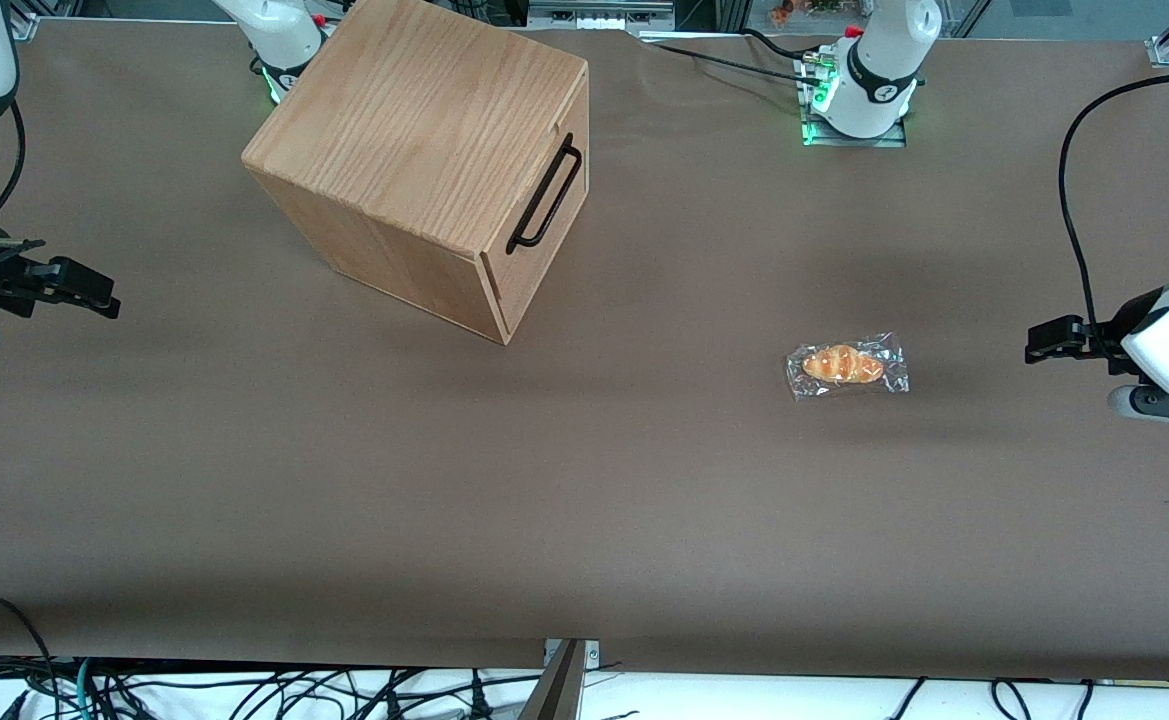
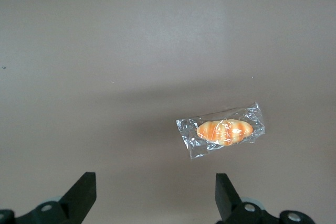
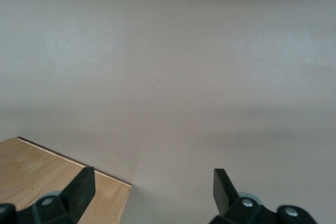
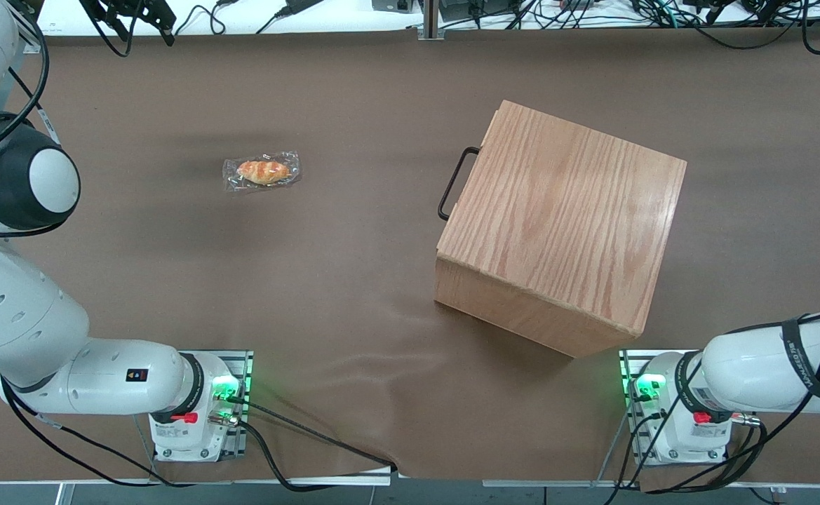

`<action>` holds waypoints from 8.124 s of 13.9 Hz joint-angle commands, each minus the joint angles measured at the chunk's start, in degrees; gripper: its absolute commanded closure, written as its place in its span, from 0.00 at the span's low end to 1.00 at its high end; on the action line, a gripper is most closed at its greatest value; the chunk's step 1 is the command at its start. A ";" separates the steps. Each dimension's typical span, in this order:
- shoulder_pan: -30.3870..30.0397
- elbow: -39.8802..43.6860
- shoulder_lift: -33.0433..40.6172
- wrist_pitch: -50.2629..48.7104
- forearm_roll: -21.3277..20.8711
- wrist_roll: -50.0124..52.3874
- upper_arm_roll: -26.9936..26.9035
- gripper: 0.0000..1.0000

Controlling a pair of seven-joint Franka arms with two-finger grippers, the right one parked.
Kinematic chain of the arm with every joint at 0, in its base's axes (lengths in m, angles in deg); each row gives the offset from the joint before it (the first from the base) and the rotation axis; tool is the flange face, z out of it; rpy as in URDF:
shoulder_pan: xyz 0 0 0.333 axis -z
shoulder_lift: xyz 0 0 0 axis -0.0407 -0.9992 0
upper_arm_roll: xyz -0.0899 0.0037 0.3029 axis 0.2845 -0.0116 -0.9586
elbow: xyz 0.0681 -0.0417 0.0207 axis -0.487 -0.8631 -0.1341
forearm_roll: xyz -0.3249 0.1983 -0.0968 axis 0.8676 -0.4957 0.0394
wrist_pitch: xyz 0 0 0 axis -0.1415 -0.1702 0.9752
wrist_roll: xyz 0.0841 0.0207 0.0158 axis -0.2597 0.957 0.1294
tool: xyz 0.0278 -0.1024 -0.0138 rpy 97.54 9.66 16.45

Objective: Open top drawer with left arm

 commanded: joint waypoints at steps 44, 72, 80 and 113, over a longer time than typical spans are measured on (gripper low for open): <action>28.51 -1.05 -4.22 1.08 15.39 35.15 13.34 0.00; 28.78 -2.28 -9.32 8.64 14.52 34.63 23.36 0.00; 28.25 -5.79 -9.14 12.16 13.99 34.63 25.21 0.00; 25.88 -9.84 -7.65 14.18 9.51 34.55 25.30 0.00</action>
